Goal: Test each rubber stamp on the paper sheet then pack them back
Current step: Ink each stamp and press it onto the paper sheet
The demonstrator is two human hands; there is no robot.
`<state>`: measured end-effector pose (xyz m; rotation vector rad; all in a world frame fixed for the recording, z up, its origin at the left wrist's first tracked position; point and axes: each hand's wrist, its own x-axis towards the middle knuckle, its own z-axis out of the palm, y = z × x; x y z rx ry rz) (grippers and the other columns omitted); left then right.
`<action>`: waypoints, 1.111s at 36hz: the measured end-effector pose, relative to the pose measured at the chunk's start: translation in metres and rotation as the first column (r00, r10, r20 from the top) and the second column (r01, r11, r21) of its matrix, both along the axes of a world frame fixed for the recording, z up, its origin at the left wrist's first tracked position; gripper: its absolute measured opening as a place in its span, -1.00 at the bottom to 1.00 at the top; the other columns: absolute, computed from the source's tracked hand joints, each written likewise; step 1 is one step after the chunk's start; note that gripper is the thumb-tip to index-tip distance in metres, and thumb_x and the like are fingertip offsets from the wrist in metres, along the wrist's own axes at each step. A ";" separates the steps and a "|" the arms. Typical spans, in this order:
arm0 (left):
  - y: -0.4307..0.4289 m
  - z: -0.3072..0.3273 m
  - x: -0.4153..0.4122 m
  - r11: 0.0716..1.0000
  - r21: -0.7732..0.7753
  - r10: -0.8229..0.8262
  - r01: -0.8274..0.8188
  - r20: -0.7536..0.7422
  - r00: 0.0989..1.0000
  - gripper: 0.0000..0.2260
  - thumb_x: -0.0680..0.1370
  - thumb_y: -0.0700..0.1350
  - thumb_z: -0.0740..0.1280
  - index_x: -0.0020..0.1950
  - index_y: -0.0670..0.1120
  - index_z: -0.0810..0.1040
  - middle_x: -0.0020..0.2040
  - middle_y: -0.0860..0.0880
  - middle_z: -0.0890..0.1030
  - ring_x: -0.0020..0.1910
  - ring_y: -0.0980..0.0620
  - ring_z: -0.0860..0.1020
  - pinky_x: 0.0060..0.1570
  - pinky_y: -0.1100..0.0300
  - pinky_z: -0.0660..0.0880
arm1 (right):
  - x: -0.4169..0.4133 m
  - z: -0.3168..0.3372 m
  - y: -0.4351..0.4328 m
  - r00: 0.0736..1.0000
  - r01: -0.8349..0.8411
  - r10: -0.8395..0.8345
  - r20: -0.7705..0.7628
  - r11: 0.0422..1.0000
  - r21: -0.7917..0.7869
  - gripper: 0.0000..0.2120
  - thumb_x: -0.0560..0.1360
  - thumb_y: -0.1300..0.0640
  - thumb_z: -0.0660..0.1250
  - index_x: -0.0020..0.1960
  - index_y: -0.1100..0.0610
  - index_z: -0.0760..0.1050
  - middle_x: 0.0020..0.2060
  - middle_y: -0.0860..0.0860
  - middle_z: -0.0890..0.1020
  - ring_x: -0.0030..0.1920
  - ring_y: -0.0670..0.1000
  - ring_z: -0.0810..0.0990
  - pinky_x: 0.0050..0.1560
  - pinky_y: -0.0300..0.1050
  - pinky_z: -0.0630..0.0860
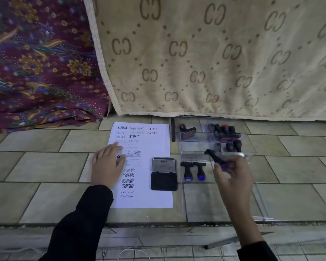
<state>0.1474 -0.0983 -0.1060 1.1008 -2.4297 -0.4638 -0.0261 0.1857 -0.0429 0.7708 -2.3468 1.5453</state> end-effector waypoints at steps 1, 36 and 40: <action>0.000 0.000 0.000 1.000 -0.001 -0.002 0.002 -0.003 1.000 -0.76 0.57 -0.03 0.27 0.23 0.03 0.50 0.39 0.09 0.44 0.37 0.01 0.34 0.39 0.03 0.12 | 0.002 -0.006 0.003 1.000 0.015 -0.015 -0.014 0.999 0.037 -0.78 0.37 0.26 0.44 -0.07 0.09 0.45 -0.17 0.03 0.54 -0.18 -0.02 0.55 -0.17 -0.25 0.54; 0.000 0.001 0.000 1.000 0.010 -0.010 0.010 -0.012 1.000 -0.76 0.57 -0.01 0.25 0.23 0.06 0.48 0.39 0.11 0.43 0.36 0.03 0.33 0.40 0.01 0.14 | -0.049 0.010 -0.012 0.993 0.111 -0.096 -0.065 0.954 0.280 -0.93 0.47 0.26 0.34 -0.05 0.20 0.53 -0.09 0.07 0.55 -0.21 -0.05 0.48 -0.29 -0.40 0.26; 0.000 0.001 0.000 1.000 0.008 -0.003 0.003 -0.011 1.000 -0.76 0.56 -0.01 0.25 0.22 0.06 0.48 0.39 0.12 0.43 0.36 0.03 0.33 0.40 0.01 0.14 | -0.090 0.022 -0.027 0.996 0.088 -0.094 -0.005 0.917 0.390 -0.86 0.47 0.26 0.34 0.02 0.23 0.56 -0.07 0.15 0.60 -0.15 0.06 0.54 -0.17 -0.26 0.31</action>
